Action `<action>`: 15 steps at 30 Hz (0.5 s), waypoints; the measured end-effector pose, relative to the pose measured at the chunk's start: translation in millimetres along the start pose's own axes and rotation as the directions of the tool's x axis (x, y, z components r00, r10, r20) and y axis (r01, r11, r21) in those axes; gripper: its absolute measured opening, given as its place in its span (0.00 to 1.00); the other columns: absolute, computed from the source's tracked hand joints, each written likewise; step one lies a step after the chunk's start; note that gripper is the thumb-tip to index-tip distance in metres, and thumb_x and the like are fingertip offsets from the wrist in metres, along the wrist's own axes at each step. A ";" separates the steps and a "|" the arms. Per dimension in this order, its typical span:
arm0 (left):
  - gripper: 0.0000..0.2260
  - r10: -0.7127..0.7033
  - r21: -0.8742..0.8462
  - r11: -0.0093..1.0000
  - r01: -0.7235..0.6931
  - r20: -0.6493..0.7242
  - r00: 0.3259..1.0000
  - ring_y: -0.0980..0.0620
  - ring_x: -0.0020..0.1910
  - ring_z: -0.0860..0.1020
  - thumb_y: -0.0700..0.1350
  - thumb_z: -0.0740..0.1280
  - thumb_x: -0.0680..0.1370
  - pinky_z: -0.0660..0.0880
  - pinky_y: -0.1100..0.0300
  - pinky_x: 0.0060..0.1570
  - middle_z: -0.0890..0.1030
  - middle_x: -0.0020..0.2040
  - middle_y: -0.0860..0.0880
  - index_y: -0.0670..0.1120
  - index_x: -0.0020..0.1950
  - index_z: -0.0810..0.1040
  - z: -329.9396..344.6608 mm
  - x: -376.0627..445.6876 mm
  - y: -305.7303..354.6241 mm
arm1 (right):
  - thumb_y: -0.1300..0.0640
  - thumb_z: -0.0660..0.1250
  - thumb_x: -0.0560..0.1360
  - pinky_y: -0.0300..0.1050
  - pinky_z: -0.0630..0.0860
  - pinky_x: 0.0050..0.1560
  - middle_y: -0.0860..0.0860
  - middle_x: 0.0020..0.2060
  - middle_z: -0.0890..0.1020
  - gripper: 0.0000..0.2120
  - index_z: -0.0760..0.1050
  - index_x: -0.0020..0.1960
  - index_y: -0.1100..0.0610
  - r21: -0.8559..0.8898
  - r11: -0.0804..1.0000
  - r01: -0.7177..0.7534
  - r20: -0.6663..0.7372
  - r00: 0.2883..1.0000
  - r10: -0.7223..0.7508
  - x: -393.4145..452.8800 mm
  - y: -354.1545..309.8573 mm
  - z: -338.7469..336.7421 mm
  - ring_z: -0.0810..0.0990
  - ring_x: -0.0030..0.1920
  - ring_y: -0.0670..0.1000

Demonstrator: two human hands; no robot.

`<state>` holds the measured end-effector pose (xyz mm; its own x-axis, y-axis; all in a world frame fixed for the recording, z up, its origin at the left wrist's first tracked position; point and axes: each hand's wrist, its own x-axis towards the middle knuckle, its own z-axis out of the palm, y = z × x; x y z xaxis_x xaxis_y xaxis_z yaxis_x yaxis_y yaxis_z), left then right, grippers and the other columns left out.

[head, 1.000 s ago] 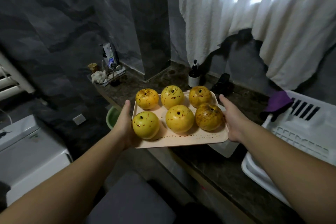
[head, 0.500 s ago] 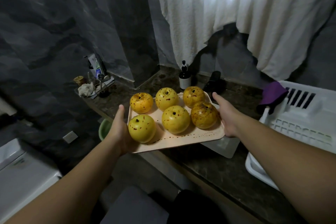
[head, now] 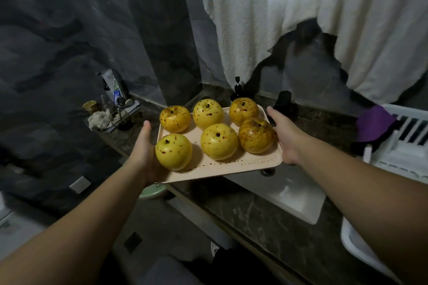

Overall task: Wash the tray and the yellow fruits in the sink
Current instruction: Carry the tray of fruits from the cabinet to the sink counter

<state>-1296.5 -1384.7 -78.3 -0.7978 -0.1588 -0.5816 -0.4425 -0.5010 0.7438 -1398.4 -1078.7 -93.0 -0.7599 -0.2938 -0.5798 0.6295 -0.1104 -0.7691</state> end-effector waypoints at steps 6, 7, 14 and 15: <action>0.43 0.061 0.064 0.996 -0.059 -0.038 0.997 0.36 0.48 0.87 0.78 0.50 0.76 0.83 0.43 0.34 0.86 0.54 0.36 0.44 0.51 0.89 -30.1 73.6 32.8 | 0.24 0.61 0.72 0.71 0.78 0.56 0.60 0.54 0.86 0.32 0.81 0.64 0.44 -0.003 1.000 -0.022 -0.031 0.999 0.022 91.3 -10.5 35.6 0.85 0.53 0.67; 0.42 0.064 0.080 0.995 -0.060 -0.051 0.997 0.37 0.48 0.87 0.77 0.49 0.77 0.84 0.45 0.35 0.86 0.54 0.36 0.45 0.48 0.90 -37.4 85.3 36.9 | 0.24 0.61 0.72 0.71 0.79 0.54 0.60 0.53 0.86 0.32 0.82 0.62 0.46 0.016 0.999 -0.038 -0.022 0.999 0.039 104.9 -10.2 41.5 0.85 0.52 0.67; 0.40 0.051 0.063 0.997 -0.044 -0.119 0.992 0.36 0.55 0.85 0.76 0.50 0.78 0.83 0.44 0.46 0.85 0.57 0.36 0.45 0.53 0.89 -100.0 163.1 59.7 | 0.27 0.58 0.76 0.70 0.73 0.67 0.61 0.60 0.84 0.32 0.82 0.65 0.48 0.061 0.992 -0.114 0.078 0.991 0.109 192.1 5.3 96.3 0.83 0.59 0.66; 0.40 0.049 0.050 0.998 -0.043 -0.129 0.990 0.36 0.55 0.85 0.76 0.51 0.78 0.84 0.44 0.45 0.85 0.57 0.35 0.45 0.53 0.89 -109.6 173.4 62.1 | 0.27 0.57 0.77 0.69 0.72 0.68 0.61 0.61 0.83 0.33 0.81 0.66 0.49 0.051 0.992 -0.119 0.105 0.988 0.114 203.0 7.5 105.1 0.82 0.61 0.66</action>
<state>-1417.4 -1536.5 -169.1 -0.7588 -0.2916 -0.5824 -0.4281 -0.4506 0.7834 -1530.9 -1239.0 -188.2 -0.6623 -0.4027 -0.6318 0.7230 -0.1224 -0.6799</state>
